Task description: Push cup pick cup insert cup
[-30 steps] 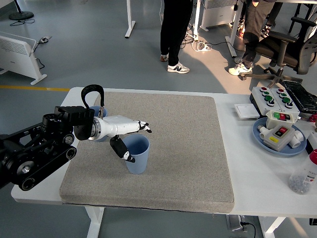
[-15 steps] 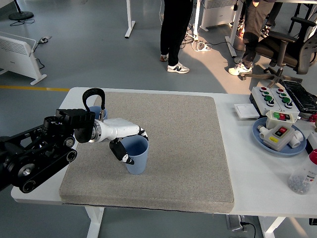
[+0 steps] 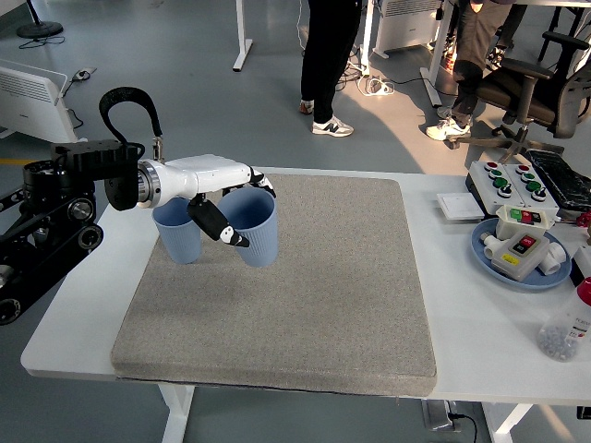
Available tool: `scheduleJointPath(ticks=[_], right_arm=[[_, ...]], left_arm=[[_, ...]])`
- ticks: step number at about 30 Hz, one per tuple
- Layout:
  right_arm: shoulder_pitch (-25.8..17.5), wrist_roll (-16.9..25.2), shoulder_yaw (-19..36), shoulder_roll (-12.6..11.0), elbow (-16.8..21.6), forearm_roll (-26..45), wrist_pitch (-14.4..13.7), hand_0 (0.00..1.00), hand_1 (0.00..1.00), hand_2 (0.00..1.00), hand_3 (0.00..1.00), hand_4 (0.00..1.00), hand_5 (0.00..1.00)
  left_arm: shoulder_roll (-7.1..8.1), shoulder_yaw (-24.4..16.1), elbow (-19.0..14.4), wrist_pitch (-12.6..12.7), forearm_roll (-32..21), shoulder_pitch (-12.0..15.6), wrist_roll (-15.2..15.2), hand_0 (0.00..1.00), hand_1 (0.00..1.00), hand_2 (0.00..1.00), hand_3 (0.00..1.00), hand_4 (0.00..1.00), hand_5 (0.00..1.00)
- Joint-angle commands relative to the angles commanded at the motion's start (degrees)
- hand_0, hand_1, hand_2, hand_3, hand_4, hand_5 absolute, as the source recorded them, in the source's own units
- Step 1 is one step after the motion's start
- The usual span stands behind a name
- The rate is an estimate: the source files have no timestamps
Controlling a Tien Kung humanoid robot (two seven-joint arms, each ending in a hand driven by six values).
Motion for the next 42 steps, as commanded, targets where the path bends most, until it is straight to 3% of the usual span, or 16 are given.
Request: scheduleJointPath(ticks=[5,8,13,15,33,42], right_arm=[[-0.17,-0.12,0.14,0.00,0.00,-0.26,0.05,0.529,0.547,0.615,0.616,0.185,0.735],[-0.23,-0.16,0.08,-0.03,0.00,-0.55,0.08,0.529,0.547,0.615,0.616,0.185,0.736],[-0.32,-0.22,-0.22,0.01,0.00,-0.48,0.04,0.529,0.547,0.615,0.616,0.185,0.736],[-0.34,-0.24,-0.22,0.01,0.00,-0.52,0.03,0.529,0.547,0.615,0.617,0.186,0.736],[0.24,-0.24,-0.15,-0.09,0.00,-1.06,0.32,0.529,0.547,0.614,0.617,0.185,0.736],[0.49,-0.19,-0.30,-0.10,0.00,-1.02,0.40,0.529,0.547,0.614,0.617,0.184,0.735]], left_arm=[[0.54,-0.49,6.21,1.22,1.04,-3.62,-0.55,0.498,0.483,0.463,0.441,0.589,0.018],[0.34,1.49,12.56,2.29,1.46,-6.53,-1.30,0.504,0.481,0.464,0.440,0.555,0.002],[-0.39,4.12,19.21,4.00,1.24,-8.16,-2.50,0.504,0.481,0.464,0.440,0.555,0.002],[-0.55,5.14,21.24,4.45,1.14,-8.38,-2.81,0.515,0.476,0.461,0.434,0.501,0.002],[-0.61,8.39,27.65,5.51,2.45,-9.17,-3.82,0.517,0.476,0.461,0.435,0.501,0.002],[-0.95,10.29,29.29,6.27,1.30,-9.10,-4.44,0.516,0.477,0.462,0.434,0.501,0.002]])
